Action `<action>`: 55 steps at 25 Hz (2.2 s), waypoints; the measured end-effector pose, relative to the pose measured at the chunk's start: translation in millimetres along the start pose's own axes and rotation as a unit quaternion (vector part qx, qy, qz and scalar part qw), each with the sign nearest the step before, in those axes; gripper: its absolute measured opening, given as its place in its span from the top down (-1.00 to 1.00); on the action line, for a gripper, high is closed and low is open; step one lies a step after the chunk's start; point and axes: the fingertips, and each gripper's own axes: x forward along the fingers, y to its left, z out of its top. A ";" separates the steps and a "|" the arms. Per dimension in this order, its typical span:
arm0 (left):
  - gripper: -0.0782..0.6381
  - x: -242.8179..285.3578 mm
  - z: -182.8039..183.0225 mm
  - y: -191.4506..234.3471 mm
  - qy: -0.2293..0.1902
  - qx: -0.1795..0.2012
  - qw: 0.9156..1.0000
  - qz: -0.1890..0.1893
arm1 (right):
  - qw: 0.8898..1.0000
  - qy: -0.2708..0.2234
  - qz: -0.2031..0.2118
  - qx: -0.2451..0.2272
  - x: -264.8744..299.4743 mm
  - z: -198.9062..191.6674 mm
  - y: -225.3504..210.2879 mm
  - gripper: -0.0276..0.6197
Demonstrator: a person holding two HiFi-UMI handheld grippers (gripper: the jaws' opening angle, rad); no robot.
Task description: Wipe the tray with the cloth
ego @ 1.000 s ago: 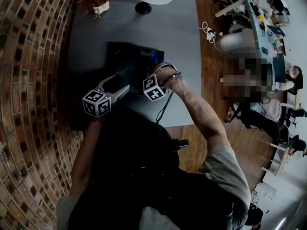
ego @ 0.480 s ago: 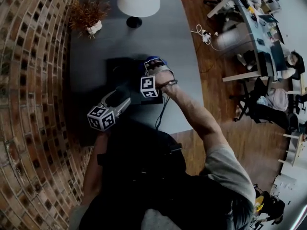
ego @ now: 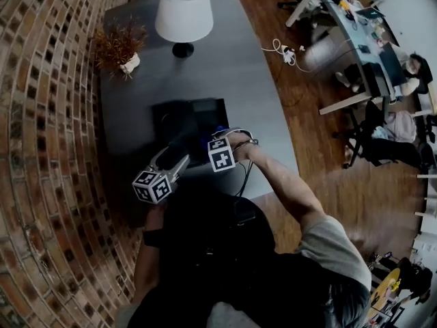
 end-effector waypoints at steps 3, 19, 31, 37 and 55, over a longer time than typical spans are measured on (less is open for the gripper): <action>-0.10 0.3 -0.4 1.4 0.001 0.001 1.000 -0.001 | 0.984 -0.118 -0.013 0.134 -30.7 2.9 -2.5 0.49; -0.10 3.3 2.5 -8.0 0.004 -0.004 1.000 -0.010 | 0.830 -0.068 -0.138 0.537 -43.6 -263.5 150.3 0.39; -0.10 3.3 12.3 -4.3 -0.025 -0.022 0.999 -0.014 | 0.870 0.065 -0.132 0.471 -127.6 -288.4 169.3 -0.41; -0.10 -5.2 13.2 0.4 -0.031 -0.027 0.999 -0.019 | 0.733 -0.365 -0.203 0.537 -180.4 -163.2 30.8 -0.16; -0.10 -5.5 21.3 51.2 -0.076 -0.157 0.985 0.006 | 0.739 -0.423 0.093 0.516 -51.1 5.7 -24.4 -0.16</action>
